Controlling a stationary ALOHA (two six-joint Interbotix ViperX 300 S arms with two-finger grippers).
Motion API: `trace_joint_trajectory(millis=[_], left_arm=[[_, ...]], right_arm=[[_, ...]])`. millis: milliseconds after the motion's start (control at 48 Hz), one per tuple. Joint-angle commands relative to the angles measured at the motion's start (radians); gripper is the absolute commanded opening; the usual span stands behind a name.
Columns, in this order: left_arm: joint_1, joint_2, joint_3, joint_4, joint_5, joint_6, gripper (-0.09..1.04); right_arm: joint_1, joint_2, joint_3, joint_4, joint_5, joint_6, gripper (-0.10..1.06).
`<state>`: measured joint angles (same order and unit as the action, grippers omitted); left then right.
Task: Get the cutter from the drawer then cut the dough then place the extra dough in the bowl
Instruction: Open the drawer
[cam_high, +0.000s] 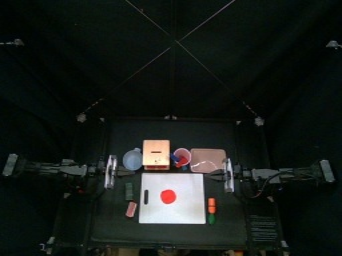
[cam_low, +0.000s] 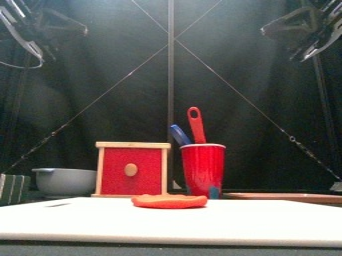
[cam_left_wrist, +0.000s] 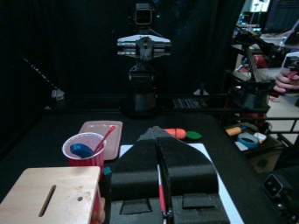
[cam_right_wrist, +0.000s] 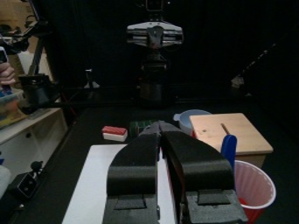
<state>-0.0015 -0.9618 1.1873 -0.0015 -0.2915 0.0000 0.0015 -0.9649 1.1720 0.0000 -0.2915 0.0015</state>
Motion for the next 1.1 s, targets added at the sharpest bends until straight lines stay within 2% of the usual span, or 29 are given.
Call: trace_joint_trajectory(millis=[21,146,292,417,625,708,750,917,1104], left_arm=[[0.0,0.051,-0.005,-0.012,-0.057,-0.002,-0.07],[-0.006,0.109,-0.003,-0.043,-0.117,-0.005,-0.02],[-0.029,0.209,-0.003,-0.175,-0.196,-0.044,0.15],[-0.072,0.278,-0.003,-0.321,-0.207,-0.077,0.38],[-0.107,0.376,-0.017,-0.569,-0.216,-0.133,0.82],[-0.109,0.413,-0.032,-0.683,-0.218,-0.156,0.93],[-0.109,0.434,-0.035,-0.746,-0.216,-0.172,0.96],[-0.11,0.528,-0.038,-0.973,-0.216,-0.21,0.97],[-0.11,0.635,-0.089,-1.068,-0.216,-0.213,0.97]], right_arm=[[-0.008,0.032,0.003,-0.006,-0.012,-0.006,-0.01],[-0.025,0.112,-0.04,0.012,-0.057,0.017,0.02],[-0.08,0.273,-0.195,0.129,-0.098,0.031,0.03],[-0.126,0.399,-0.328,0.146,-0.071,0.031,0.03],[-0.215,0.601,-0.561,0.164,0.117,0.031,0.03],[-0.249,0.675,-0.647,0.17,0.209,0.031,0.03],[-0.265,0.719,-0.699,0.173,0.273,0.031,0.03],[-0.311,0.854,-0.841,0.176,0.425,0.029,0.03],[-0.362,1.015,-1.005,0.176,0.598,0.026,0.03]])
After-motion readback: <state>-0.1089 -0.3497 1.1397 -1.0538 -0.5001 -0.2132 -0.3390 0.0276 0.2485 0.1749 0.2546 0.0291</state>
